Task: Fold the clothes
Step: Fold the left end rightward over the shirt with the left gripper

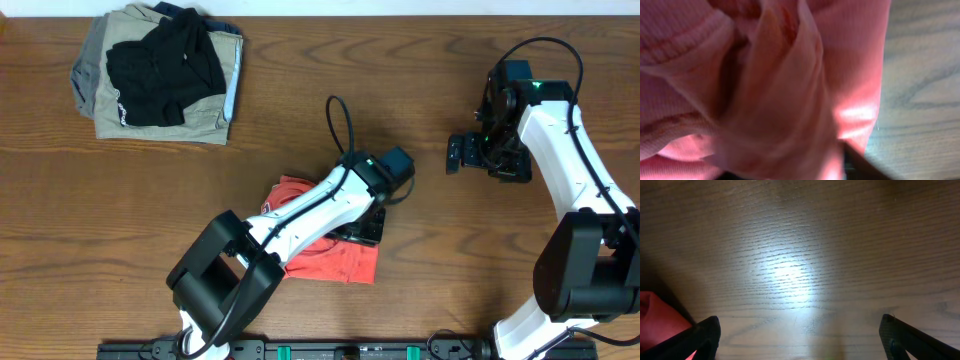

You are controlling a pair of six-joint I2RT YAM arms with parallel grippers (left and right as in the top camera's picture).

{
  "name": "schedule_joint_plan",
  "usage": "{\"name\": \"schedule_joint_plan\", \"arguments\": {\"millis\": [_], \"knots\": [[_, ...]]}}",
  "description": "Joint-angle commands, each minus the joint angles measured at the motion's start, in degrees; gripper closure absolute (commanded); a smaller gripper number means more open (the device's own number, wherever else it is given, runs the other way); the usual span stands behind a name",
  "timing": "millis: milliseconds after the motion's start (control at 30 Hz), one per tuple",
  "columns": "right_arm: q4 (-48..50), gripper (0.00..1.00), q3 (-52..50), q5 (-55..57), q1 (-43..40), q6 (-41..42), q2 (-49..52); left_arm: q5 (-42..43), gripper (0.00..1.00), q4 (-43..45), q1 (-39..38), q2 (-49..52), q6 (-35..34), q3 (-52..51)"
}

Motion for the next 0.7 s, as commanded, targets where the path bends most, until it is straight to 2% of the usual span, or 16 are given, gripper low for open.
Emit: {"name": "schedule_joint_plan", "arguments": {"millis": [0, 267, 667], "knots": [[-0.04, 0.01, 0.7, 0.61, 0.22, 0.68, -1.05, 0.74, 0.25, -1.66, -0.13, -0.44, -0.68, 0.55], [-0.04, 0.01, 0.7, 0.59, 0.33, 0.66, -1.05, 0.44, 0.32, -9.55, -0.13, -2.03, -0.66, 7.61], [-0.07, 0.01, 0.7, 0.59, 0.31, 0.66, -1.05, -0.96, 0.31, -8.59, 1.11, -2.84, -1.05, 6.69]]}}
